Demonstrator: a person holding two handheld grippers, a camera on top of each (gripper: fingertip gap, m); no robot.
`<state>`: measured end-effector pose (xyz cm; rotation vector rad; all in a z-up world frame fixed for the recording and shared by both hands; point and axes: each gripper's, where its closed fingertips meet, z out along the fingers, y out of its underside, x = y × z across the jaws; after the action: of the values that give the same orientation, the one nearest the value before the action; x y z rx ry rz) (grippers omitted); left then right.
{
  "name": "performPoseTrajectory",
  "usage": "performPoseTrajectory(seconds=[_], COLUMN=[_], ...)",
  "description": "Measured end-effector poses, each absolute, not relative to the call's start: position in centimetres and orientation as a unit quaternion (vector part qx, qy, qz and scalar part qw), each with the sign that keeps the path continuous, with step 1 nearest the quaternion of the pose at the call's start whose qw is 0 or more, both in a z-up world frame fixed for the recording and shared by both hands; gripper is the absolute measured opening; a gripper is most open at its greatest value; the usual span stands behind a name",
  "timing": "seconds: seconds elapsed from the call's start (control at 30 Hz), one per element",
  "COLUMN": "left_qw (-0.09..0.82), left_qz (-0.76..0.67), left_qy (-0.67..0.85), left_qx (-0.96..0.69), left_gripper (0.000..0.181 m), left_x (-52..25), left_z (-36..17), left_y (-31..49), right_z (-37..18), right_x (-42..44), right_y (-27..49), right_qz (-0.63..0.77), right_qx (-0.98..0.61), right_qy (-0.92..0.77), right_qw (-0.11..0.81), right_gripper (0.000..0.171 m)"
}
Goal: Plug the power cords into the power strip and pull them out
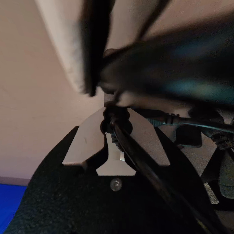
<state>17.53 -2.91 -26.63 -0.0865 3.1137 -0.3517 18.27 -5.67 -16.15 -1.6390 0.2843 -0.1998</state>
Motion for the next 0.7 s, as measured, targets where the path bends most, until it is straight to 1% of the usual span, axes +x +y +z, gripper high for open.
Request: performPoseTrajectory(seconds=[0.07, 0.1, 0.17, 0.3, 0.43, 0.6, 0.7], left_qw=[0.007, 0.008, 0.004, 0.006, 0.006, 0.006, 0.006], left_qz=[-0.111, -0.116, -0.131, -0.154, -0.177, -0.192, -0.190], left_qy=[0.993, 0.993, 0.990, 0.987, 0.982, 0.980, 0.980], left_qx=[-0.030, -0.032, -0.043, -0.051, -0.060, -0.060, -0.056], left_gripper=[0.025, 0.025, 0.025, 0.025, 0.025, 0.025, 0.025], left_x=[17.5, 17.5, 17.6, 17.5, 17.5, 17.6, 17.6], left_z=[-26.7, -26.7, -26.7, -26.8, -26.8, -26.9, -26.9], left_y=[-2.9, -2.8, -2.8, -2.9, -2.9, -2.9, -2.9], right_z=[-15.8, -15.5, -14.7, -10.3, -5.7, -3.0, -3.7], right_x=[17.1, 15.5, 12.7, 15.1, 18.2, 23.4, 27.7], right_y=[-6.4, -6.7, -7.4, -11.7, -19.7, -28.3, -32.2], right_qz=[-0.107, -0.091, -0.077, -0.164, -0.285, -0.377, -0.408], right_qx=[-0.762, -0.778, -0.784, -0.740, -0.663, -0.668, -0.691], right_qy=[0.085, 0.045, -0.029, 0.079, 0.227, 0.329, 0.380], right_qw=[0.633, 0.620, 0.615, 0.648, 0.654, 0.551, 0.460], right_gripper=[0.009, 0.009, 0.009, 0.009, 0.010, 0.011, 0.011])
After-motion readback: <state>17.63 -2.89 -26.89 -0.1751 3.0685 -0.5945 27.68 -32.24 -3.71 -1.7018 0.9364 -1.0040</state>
